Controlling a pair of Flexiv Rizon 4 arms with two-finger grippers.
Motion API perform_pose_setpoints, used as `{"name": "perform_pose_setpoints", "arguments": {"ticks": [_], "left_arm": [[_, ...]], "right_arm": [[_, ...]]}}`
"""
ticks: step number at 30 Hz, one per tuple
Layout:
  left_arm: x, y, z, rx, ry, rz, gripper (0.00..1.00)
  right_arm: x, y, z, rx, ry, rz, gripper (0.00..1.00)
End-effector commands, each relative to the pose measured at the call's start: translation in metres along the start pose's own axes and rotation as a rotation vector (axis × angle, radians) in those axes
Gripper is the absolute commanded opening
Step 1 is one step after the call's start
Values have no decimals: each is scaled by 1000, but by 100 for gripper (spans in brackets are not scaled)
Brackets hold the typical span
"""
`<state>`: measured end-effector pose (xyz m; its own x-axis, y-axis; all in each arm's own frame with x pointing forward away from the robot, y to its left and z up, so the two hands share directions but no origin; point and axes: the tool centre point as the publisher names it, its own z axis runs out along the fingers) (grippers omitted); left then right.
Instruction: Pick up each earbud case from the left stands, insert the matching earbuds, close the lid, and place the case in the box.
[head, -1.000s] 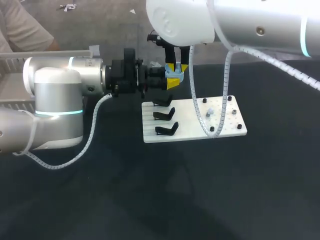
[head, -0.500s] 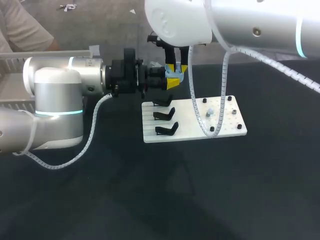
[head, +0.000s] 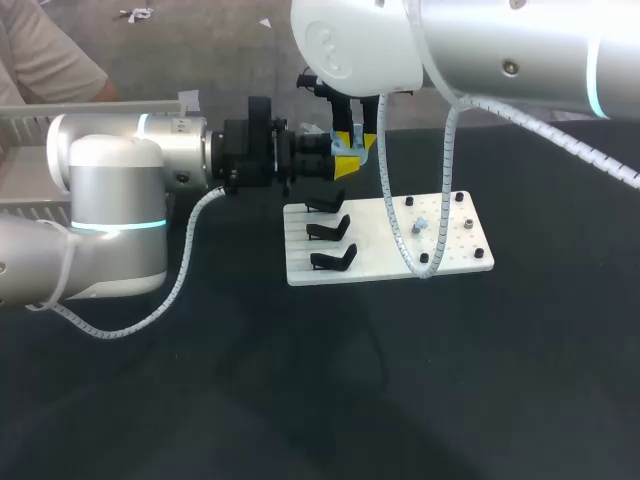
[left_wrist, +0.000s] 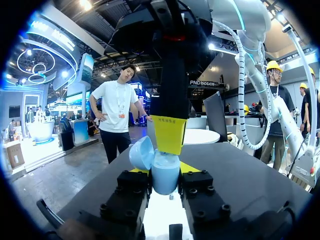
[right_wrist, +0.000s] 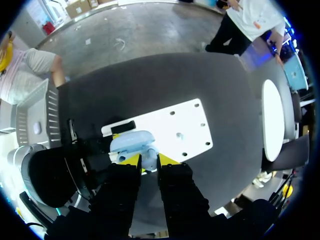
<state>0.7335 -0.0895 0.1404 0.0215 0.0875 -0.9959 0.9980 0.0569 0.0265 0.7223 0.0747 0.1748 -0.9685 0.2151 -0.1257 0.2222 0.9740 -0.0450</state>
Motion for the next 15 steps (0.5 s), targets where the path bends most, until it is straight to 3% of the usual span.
{"name": "perform_pose_setpoints", "arguments": {"ticks": [1,15], "left_arm": [[1,-1,-1,-6,-5,4,0],[1,-1,-1,-6,-5,4,0]], "right_arm": [[-3,1,1,6,7,-1,0],[-5,1,3,9,8,0,0]]}}
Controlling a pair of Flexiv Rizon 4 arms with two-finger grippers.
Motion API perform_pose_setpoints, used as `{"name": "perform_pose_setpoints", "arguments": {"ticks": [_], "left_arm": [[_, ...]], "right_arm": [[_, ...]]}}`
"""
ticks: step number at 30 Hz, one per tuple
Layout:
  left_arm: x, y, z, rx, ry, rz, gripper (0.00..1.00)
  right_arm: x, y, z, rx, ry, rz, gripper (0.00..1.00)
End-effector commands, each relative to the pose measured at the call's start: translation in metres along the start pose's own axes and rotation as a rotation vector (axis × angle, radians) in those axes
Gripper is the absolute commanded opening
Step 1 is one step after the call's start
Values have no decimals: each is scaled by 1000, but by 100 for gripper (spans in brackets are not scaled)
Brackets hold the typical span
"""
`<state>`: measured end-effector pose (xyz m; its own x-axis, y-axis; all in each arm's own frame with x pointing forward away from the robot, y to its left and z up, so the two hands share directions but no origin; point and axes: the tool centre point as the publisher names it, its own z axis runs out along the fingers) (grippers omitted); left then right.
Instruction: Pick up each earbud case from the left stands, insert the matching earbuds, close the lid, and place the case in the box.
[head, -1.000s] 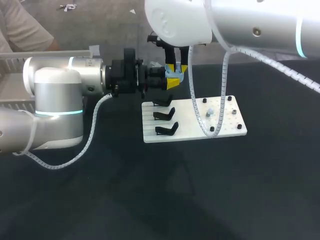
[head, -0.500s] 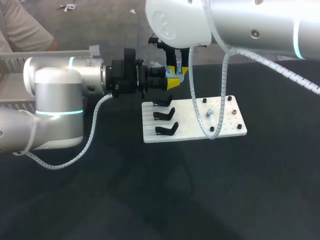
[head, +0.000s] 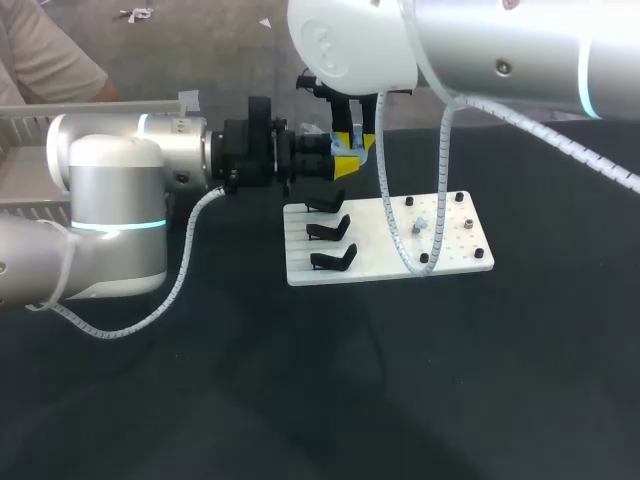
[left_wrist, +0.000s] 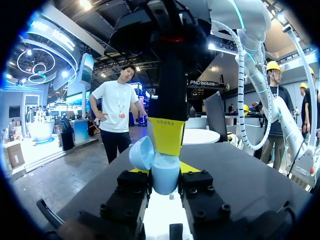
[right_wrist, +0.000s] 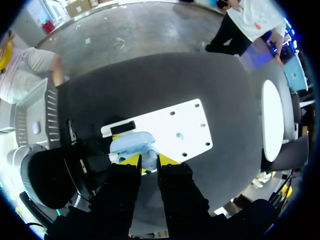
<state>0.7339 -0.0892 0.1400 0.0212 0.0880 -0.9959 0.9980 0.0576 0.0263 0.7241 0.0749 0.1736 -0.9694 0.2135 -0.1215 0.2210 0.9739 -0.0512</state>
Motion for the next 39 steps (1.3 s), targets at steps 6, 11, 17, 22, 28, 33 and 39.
{"name": "perform_pose_setpoints", "arguments": {"ticks": [6,11,17,22,28,33,39], "left_arm": [[0,-2,-1,-6,-6,5,0],[0,-2,-1,-6,-6,5,0],[0,-2,-1,-6,-6,5,0],[0,-2,-1,-6,-6,5,0],[0,-2,-1,-6,-6,5,0],[0,-2,-1,-6,-6,5,0],[0,-2,-1,-6,-6,5,0]], "right_arm": [[-3,1,2,9,7,-2,21],[-3,0,1,7,5,-1,23],[-3,-1,-1,2,-4,-2,34],[1,0,-6,-11,-11,-5,33],[11,-10,-26,-70,-42,25,37],[24,-34,-35,-123,-113,57,40],[34,-58,-32,-177,-189,69,44]]}}
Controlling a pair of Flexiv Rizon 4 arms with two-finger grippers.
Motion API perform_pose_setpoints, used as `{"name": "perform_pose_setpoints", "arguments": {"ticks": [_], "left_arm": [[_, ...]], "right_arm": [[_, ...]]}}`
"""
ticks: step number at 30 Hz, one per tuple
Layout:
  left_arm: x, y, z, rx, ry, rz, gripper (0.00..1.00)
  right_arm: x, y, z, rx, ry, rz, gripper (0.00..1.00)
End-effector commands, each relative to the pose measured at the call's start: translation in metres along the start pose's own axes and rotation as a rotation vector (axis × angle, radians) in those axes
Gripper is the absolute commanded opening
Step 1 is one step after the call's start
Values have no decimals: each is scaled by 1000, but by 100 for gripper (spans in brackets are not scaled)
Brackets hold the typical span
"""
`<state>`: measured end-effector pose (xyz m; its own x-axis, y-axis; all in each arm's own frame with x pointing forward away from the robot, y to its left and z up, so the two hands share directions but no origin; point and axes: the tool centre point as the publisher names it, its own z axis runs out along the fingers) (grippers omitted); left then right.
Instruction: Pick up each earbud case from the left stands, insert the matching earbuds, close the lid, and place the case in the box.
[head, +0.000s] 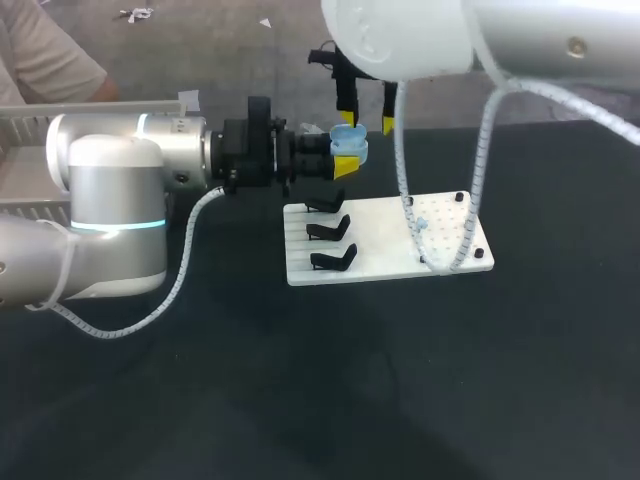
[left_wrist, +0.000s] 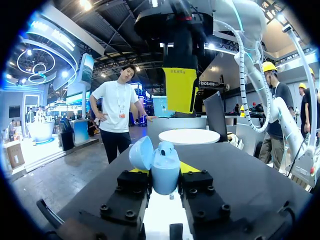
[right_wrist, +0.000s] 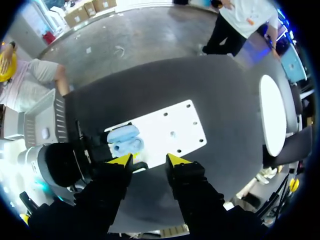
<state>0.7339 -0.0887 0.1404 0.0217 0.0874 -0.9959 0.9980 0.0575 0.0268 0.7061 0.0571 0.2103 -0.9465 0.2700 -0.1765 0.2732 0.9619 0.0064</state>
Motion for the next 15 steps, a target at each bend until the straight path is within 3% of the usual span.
{"name": "perform_pose_setpoints", "arguments": {"ticks": [1,3,4,5,7,15], "left_arm": [[1,-2,0,-6,-5,4,0],[1,-2,0,-6,-5,4,0],[1,-2,0,-6,-5,4,0],[1,-2,0,-6,-5,4,0],[1,-2,0,-6,-5,4,0],[1,-2,0,-6,-5,4,0]], "right_arm": [[23,-40,2,-137,-132,8,44],[24,-45,3,-151,-147,14,51],[25,-48,4,-152,-144,12,66],[26,-50,4,-157,-158,12,72],[28,-55,6,-162,-160,3,100],[36,-69,6,-143,-175,-22,100]]}}
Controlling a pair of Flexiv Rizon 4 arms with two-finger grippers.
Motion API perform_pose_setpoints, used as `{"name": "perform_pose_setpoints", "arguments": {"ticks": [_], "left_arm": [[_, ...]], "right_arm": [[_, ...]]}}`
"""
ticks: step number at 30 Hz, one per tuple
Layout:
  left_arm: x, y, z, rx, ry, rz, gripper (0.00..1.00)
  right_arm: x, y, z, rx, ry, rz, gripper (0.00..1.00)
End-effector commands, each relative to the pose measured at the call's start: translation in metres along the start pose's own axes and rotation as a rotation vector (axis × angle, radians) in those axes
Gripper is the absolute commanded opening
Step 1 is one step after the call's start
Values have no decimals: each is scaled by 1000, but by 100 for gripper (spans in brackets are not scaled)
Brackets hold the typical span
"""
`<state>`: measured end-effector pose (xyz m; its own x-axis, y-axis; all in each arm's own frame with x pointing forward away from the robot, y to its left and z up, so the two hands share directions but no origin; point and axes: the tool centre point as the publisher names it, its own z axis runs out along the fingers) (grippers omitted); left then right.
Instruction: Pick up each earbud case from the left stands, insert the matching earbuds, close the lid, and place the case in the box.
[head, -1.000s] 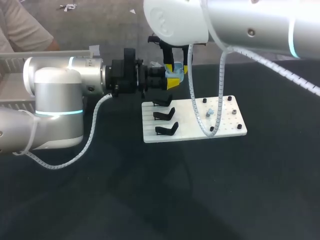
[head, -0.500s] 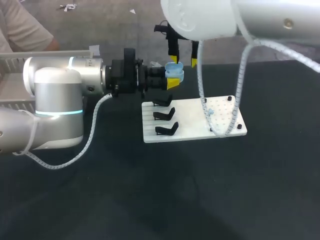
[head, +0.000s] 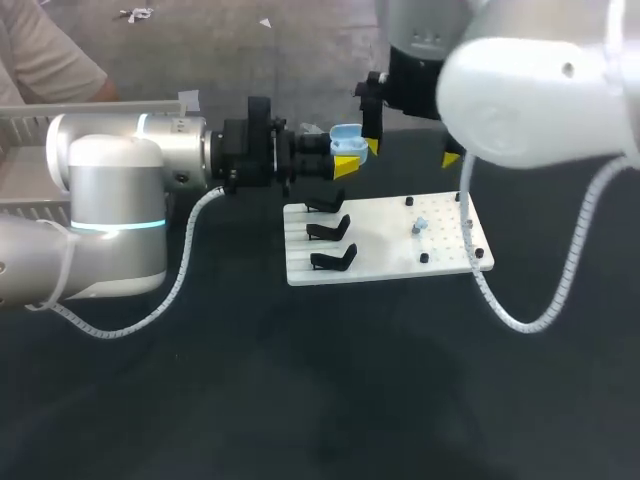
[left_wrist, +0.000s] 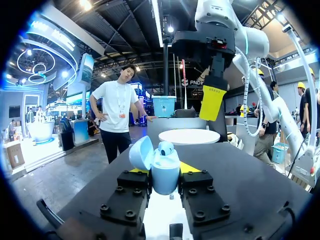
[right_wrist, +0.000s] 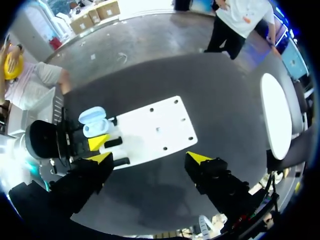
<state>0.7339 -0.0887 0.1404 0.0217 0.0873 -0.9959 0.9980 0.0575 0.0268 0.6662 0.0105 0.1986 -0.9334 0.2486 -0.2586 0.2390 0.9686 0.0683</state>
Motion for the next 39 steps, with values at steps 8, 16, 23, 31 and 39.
{"name": "perform_pose_setpoints", "arguments": {"ticks": [8,16,23,31,39], "left_arm": [[1,-2,0,-6,-5,4,0],[1,-2,0,-6,-5,4,0],[1,-2,0,-6,-5,4,0],[1,-2,0,-6,-5,4,0],[1,-2,0,-6,-5,4,0]], "right_arm": [[8,-13,-2,-74,-92,-1,100],[8,-13,-2,-74,-92,-1,100],[13,-19,23,-92,-82,-19,100],[11,-27,69,-118,-22,-21,100],[3,-29,116,-136,5,-11,100]]}}
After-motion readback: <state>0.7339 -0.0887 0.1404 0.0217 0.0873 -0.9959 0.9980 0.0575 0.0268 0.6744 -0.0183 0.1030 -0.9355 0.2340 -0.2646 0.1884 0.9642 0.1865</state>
